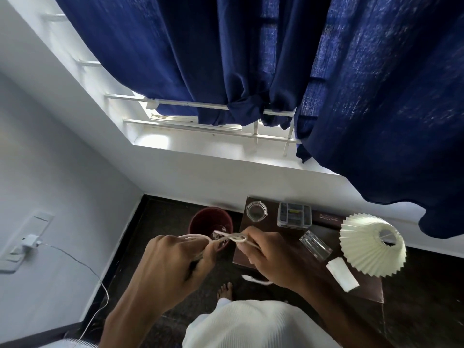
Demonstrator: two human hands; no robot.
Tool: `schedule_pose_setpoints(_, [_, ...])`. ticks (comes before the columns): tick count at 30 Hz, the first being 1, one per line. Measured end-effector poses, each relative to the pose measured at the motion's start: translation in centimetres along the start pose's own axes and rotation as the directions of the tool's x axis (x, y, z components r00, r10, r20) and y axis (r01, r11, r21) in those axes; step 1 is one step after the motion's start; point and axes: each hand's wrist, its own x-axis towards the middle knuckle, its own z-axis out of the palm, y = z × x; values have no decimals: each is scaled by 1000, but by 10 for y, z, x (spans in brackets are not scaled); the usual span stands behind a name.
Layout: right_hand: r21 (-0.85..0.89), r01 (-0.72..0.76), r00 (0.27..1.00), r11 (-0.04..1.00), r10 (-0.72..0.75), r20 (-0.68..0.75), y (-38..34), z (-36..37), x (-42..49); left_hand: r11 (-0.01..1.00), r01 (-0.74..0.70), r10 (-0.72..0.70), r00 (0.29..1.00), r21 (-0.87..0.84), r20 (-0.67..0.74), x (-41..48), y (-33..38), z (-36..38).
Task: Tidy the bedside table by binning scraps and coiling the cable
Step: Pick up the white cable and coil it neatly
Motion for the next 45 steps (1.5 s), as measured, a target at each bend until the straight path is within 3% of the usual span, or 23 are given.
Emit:
schedule_pose_setpoints(3, [173, -16, 999, 985, 24, -43, -25, -17, -1, 979, -106, 87, 990, 173, 110, -4, -1, 10])
schedule_pose_setpoints(6, [326, -120, 991, 938, 96, 88, -36, -42, 0, 942, -217, 162, 962, 256, 220, -8, 6, 17])
schedule_pose_setpoints(8, [255, -139, 976, 957, 90, 197, -38, -58, 0, 925, -227, 148, 953, 304, 263, -11, 5, 19])
schedule_pose_setpoints(10, [202, -154, 971, 967, 110, 211, -39, -70, -2, 920, -191, 102, 960, 342, 263, -13, -1, 18])
schedule_pose_setpoints(13, [186, -154, 983, 971, 131, 129, -47, -80, -3, 912, -121, 15, 965, 393, 260, -12, -17, 16])
schedule_pose_setpoints(15, [107, -180, 983, 978, 182, -7, -53, -85, -4, 904, -34, -73, 970, 427, 232, -11, -30, 15])
schedule_pose_setpoints(17, [173, -195, 968, 966, 218, -126, -60, -94, -7, 868, 103, -209, 963, 486, 171, -11, -46, 13])
schedule_pose_setpoints(19, [496, -142, 963, 857, 235, -131, -66, -104, -11, 819, 227, -318, 944, 527, 87, -13, -59, 13])
schedule_pose_setpoints(21, [823, -69, 955, 564, 276, -109, -68, -111, -14, 795, 303, -355, 935, 526, -2, -13, -66, 15])
schedule_pose_setpoints(23, [942, -2, 932, 335, 343, -120, -59, -113, -13, 799, 387, -389, 916, 460, -96, -12, -66, 16])
schedule_pose_setpoints(25, [966, 30, 896, 258, 421, -140, -42, -111, -10, 828, 469, -422, 882, 308, -207, -8, -62, 15])
schedule_pose_setpoints(26, [950, 21, 867, 312, 467, -172, -30, -109, -9, 854, 500, -460, 854, 141, -244, -6, -61, 13])
schedule_pose_setpoints(27, [901, -26, 829, 432, 513, -222, -15, -104, -9, 855, 506, -518, 822, -117, -237, -3, -58, 9])
schedule_pose_setpoints(28, [805, -110, 789, 583, 544, -287, 0, -98, -9, 777, 470, -582, 790, -419, -193, 1, -51, 3])
schedule_pose_setpoints(29, [666, -201, 758, 718, 545, -359, 14, -90, -9, 632, 409, -628, 768, -659, -127, 5, -42, -4])
schedule_pose_setpoints(30, [523, -260, 754, 812, 509, -415, 27, -81, -9, 495, 347, -641, 765, -797, -65, 8, -33, -10])
schedule_pose_setpoints(33, [181, -271, 848, 945, 323, -421, 54, -53, -7, 280, 259, -567, 821, -924, 58, 17, -7, -12])
schedule_pose_setpoints(35, [-37, -260, 910, 965, 232, -344, 65, -40, -5, 148, 244, -515, 846, -958, 136, 23, 7, -10])
schedule_pose_setpoints(37, [-236, -276, 929, 932, 196, -314, 65, -36, -2, 107, 254, -473, 864, -961, 175, 28, 20, -9])
schedule_pose_setpoints(40, [-40, -136, 939, 990, 116, -323, 36, -43, 1, 133, 290, -408, 888, -948, 214, 34, 35, -6])
schedule_pose_setpoints(42, [134, -22, 992, 991, 38, -119, 4, -50, 1, 90, 311, -390, 885, -946, 254, 37, 45, -1])
schedule_pose_setpoints(45, [376, -13, 988, 926, -46, 147, -27, -47, -1, -2, 325, -386, 872, -946, 301, 42, 54, 3])
